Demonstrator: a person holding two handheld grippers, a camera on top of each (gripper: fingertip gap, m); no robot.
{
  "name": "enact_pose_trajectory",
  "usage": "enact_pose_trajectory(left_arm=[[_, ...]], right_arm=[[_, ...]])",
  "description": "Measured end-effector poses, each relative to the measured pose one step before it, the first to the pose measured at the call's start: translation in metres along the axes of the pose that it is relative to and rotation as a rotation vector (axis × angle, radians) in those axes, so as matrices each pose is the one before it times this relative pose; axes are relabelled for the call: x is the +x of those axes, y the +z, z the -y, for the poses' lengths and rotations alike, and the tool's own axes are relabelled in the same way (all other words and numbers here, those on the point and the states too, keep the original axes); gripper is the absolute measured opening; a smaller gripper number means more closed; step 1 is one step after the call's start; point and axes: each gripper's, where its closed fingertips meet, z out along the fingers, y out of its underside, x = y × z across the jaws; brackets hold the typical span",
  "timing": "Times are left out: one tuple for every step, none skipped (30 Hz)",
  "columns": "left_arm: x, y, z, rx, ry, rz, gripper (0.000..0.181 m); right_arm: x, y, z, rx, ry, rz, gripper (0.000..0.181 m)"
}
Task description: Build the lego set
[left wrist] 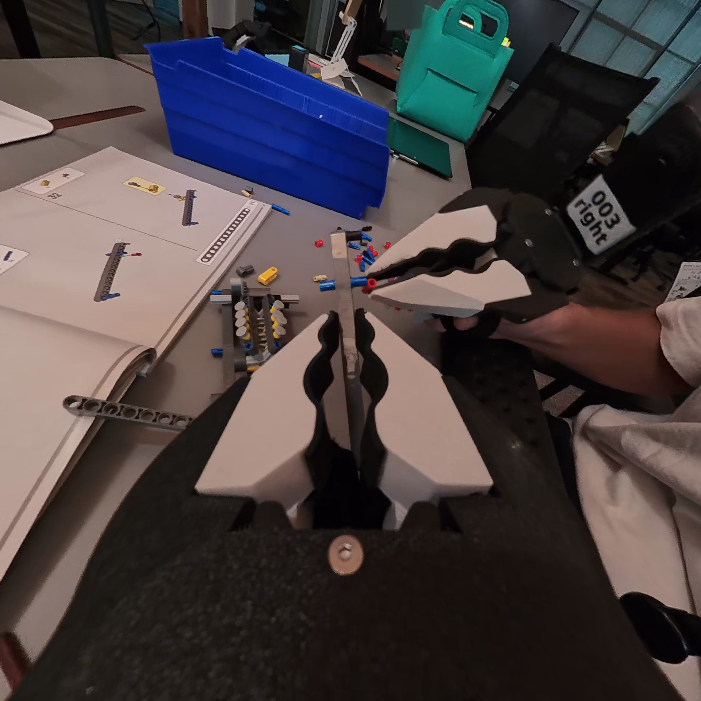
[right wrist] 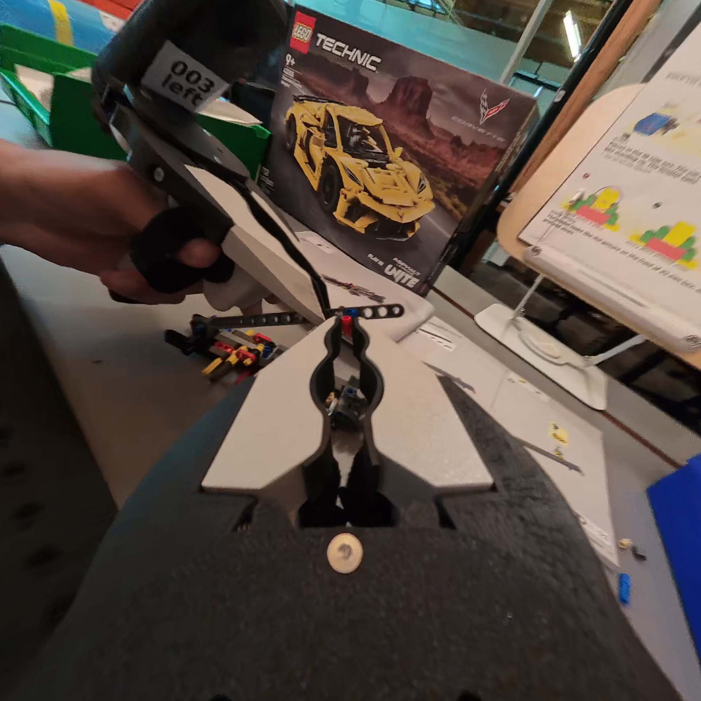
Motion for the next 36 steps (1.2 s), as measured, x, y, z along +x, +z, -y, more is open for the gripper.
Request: enact_pose_trajectory(left_arm=[[-0.00026, -0.00015, 0.00028, 0.0014, 0.0038, 0.0037, 0.007], [-0.00010, -0.00023, 0.00021, 0.0001, 0.0025, 0.0008, 0.007], [0.00003, -0.00046, 0.00078, 0.0034, 0.0009, 0.0002, 0.007], [0.00008, -0.00043, 0.00071, 0.0029, 0.0009, 0.0005, 0.007], [-0.00064, -0.00027, -0.00020, -0.0030, 0.0037, 0.0049, 0.007], [-0.00153, -0.00012, -0.00071, -0.0059, 0.0079, 0.0116, 0.007], [-0.00066, 0.00009, -0.00091, -0.0067, 0.0098, 0.0057, 0.007], [0.00093, 0.00018, -0.00051, -0.0028, 0.0051, -0.0034, 0.007], [0.00050, 0.00035, 0.00003, 0.0006, 0.0004, -0.0001, 0.007], [-0.00054, 0.00035, -0.00057, -0.0026, 0.0012, 0.0041, 0.007], [-0.00056, 0.00007, -0.00063, -0.0031, -0.0014, 0.0009, 0.007], [-0.00032, -0.00005, -0.00007, 0.0008, -0.0052, -0.0023, 0.007], [-0.00008, -0.00010, 0.00014, 0.0012, -0.0052, -0.0028, 0.007], [-0.00011, 0.00010, -0.00020, -0.0013, 0.0000, -0.0001, 0.007], [-0.00024, 0.00015, -0.00048, -0.0030, 0.0052, 0.0033, 0.007], [0.00032, 0.00036, -0.00062, -0.0040, 0.0052, 0.0015, 0.007], [0.00086, 0.00055, -0.00089, -0.0052, 0.0039, -0.0021, 0.007], [0.00059, 0.00051, -0.00078, -0.0040, 0.0026, -0.0015, 0.007], [0.00016, 0.00038, -0.00048, -0.0017, 0.0013, 0.0001, 0.007], [0.00022, 0.00012, -0.00026, -0.0017, -0.0001, -0.0018, 0.007], [-0.00033, -0.00010, 0.00012, 0.0003, -0.0011, 0.0001, 0.007], [-0.00050, -0.00027, 0.00018, 0.0007, 0.0001, 0.0016, 0.007], [-0.00026, -0.00021, 0.00002, -0.0001, -0.0004, -0.0004, 0.007], [-0.00027, -0.00018, -0.00020, -0.0016, -0.0022, -0.0009, 0.007], [-0.00081, -0.00004, -0.00043, -0.0031, -0.0027, 0.0031, 0.007], [-0.00140, 0.00020, -0.00105, -0.0072, -0.0026, 0.0074, 0.007], [-0.00122, 0.00076, -0.00220, -0.0127, -0.0004, 0.0067, 0.007], [0.00042, 0.00088, -0.00198, -0.0108, 0.0019, -0.0020, 0.007], [0.00191, 0.00079, -0.00084, -0.0035, 0.0008, -0.0094, 0.007], [0.00268, 0.00095, -0.00010, 0.0000, 0.0021, -0.0118, 0.007], [0.00236, 0.00099, -0.00056, -0.0037, 0.0067, -0.0081, 0.007], [0.00158, 0.00067, -0.00037, -0.0017, 0.0086, -0.0023, 0.007], [0.00106, 0.00027, 0.00020, 0.0020, 0.0051, -0.0014, 0.007], [0.00067, -0.00015, 0.00052, 0.0023, -0.0012, -0.0035, 0.007], [-0.00045, -0.00047, 0.00066, 0.0040, -0.0054, -0.0008, 0.007], [-0.00061, -0.00066, 0.00074, 0.0044, -0.0068, -0.0014, 0.007]], right_arm=[[0.00025, 0.00061, 0.00016, -0.0007, -0.0218, -0.0210, 0.004], [-0.00083, 0.00045, 0.00005, -0.0021, -0.0148, -0.0060, 0.004], [0.00069, -0.00043, 0.00147, 0.0052, -0.0032, -0.0133, 0.004], [0.00016, -0.00028, 0.00144, 0.0070, -0.0010, -0.0059, 0.004], [0.00021, 0.00034, -0.00050, -0.0038, 0.0015, -0.0017, 0.004], [0.00061, 0.00037, -0.00081, -0.0038, 0.0013, -0.0030, 0.004], [0.00075, -0.00011, 0.00033, 0.0038, 0.0019, -0.0036, 0.004], [-0.00013, -0.00005, 0.00119, 0.0092, 0.0025, 0.0021, 0.004], [-0.00004, 0.00031, -0.00013, -0.0001, 0.0043, 0.0024, 0.004], [-0.00003, 0.00037, -0.00075, -0.0037, 0.0029, 0.0017, 0.004], [-0.00051, 0.00061, -0.00101, -0.0035, 0.0028, 0.0050, 0.005], [-0.00040, 0.00036, -0.00098, -0.0029, 0.0046, 0.0040, 0.004], [-0.00039, 0.00015, -0.00022, 0.0014, 0.0051, 0.0021, 0.005], [-0.00027, 0.00016, -0.00042, 0.0014, 0.0044, 0.0010, 0.005], [-0.00005, 0.00010, -0.00059, -0.0008, 0.0003, -0.0005, 0.005], [0.00004, -0.00004, -0.00021, 0.0017, -0.0023, -0.0011, 0.005], [-0.00024, -0.00014, 0.00056, 0.0050, -0.0003, 0.0016, 0.005], [-0.00017, -0.00004, 0.00044, 0.0036, 0.0055, 0.0030, 0.005], [-0.00008, 0.00014, -0.00031, 0.0001, 0.0073, 0.0029, 0.005], [-0.00002, -0.00009, 0.00024, 0.0029, 0.0055, 0.0039, 0.005], [0.00002, 0.00001, -0.00022, 0.0000, 0.0032, 0.0023, 0.005], [-0.00016, 0.00019, -0.00042, -0.0018, 0.0003, 0.0028, 0.005], [-0.00026, 0.00015, -0.00012, 0.0004, -0.0001, 0.0014, 0.005], [-0.00021, 0.00015, 0.00001, 0.0006, -0.0005, 0.0015, 0.005], [-0.00029, -0.00009, -0.00007, -0.0012, -0.0024, 0.0013, 0.005], [0.00026, -0.00089, 0.00276, 0.0129, -0.0055, -0.0039, 0.005], [-0.00003, -0.00081, 0.00377, 0.0198, -0.0069, -0.0018, 0.004], [-0.00044, 0.00049, 0.00049, 0.0028, -0.0017, 0.0026, 0.005], [-0.00187, 0.00164, -0.00240, -0.0099, 0.0049, 0.0124, 0.004], [-0.00123, 0.00159, -0.00296, -0.0112, 0.0057, 0.0073, 0.004], [-0.00029, 0.00092, -0.00036, -0.0003, -0.0021, 0.0007, 0.004], [0.00046, 0.00054, 0.00053, 0.0010, -0.0036, -0.0020, 0.004], [0.00038, 0.00080, -0.00074, -0.0055, 0.0009, 0.0000, 0.004], [-0.00013, 0.00061, -0.00123, -0.0046, 0.0040, 0.0034, 0.004], [-0.00021, 0.00018, -0.00045, 0.0007, 0.0051, 0.0035, 0.004], [0.00017, -0.00032, 0.00082, 0.0058, 0.0042, 0.0013, 0.004]])
